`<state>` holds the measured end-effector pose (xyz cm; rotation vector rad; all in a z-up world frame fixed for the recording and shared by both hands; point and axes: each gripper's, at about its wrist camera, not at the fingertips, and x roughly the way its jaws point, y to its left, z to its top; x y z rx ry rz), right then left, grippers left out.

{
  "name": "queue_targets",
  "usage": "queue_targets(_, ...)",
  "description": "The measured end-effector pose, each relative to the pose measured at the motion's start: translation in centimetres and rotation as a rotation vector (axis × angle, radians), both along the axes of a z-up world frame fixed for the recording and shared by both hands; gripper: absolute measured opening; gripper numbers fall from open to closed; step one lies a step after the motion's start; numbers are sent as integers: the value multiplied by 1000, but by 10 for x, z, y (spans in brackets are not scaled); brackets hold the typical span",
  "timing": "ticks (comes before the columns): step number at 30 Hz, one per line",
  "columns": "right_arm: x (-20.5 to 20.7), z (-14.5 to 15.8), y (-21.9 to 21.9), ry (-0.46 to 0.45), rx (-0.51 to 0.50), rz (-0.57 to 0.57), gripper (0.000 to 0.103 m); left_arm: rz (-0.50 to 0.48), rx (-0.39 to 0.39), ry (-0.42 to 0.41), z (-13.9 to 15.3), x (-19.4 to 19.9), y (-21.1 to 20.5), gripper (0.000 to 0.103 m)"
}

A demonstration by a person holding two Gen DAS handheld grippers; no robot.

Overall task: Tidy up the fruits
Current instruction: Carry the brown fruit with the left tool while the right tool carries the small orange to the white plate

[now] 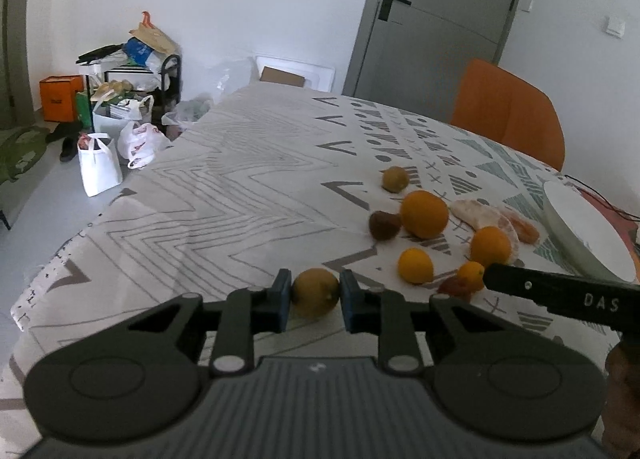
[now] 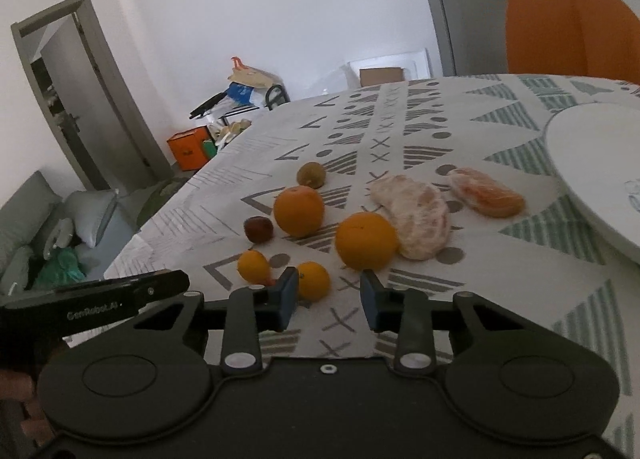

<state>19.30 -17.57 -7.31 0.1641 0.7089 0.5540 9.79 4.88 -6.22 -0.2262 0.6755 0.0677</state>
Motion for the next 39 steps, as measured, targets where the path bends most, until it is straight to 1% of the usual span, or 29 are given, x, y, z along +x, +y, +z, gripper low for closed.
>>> queue_targets(3, 0, -1, 5, -16, -2, 16, 33, 8, -2, 1, 0, -1, 4, 24)
queue_targets(4, 2, -3, 7, -12, -10, 14, 30, 10, -7, 3, 0, -1, 6, 24)
queue_targets(5, 4, -5, 8, -5, -12, 16, 24, 12, -11, 3, 0, -2, 7, 24)
queue_targets(6, 5, -7, 9, 2, -1, 22, 21, 13, -13, 1, 1, -2, 7, 24)
queue_targets(9, 4, -5, 8, -1, -3, 22, 20, 10, -15, -15, 3, -5, 8, 24)
queue_targets(11, 0, -1, 6, -21, -3, 18, 20, 6, -21, -23, 5, -5, 7, 24)
queue_targets(17, -10, 12, -16, -56, 20, -30, 20, -17, -13, -29, 10, -6, -3, 24)
queue_targets(30, -31, 30, -65, -140, 43, -116, 20, -106, 26, -88, 35, -4, -53, 24)
queue_targets(39, -39, 35, -98, -175, 62, -179, 20, -166, 61, -120, 49, 3, -85, 24)
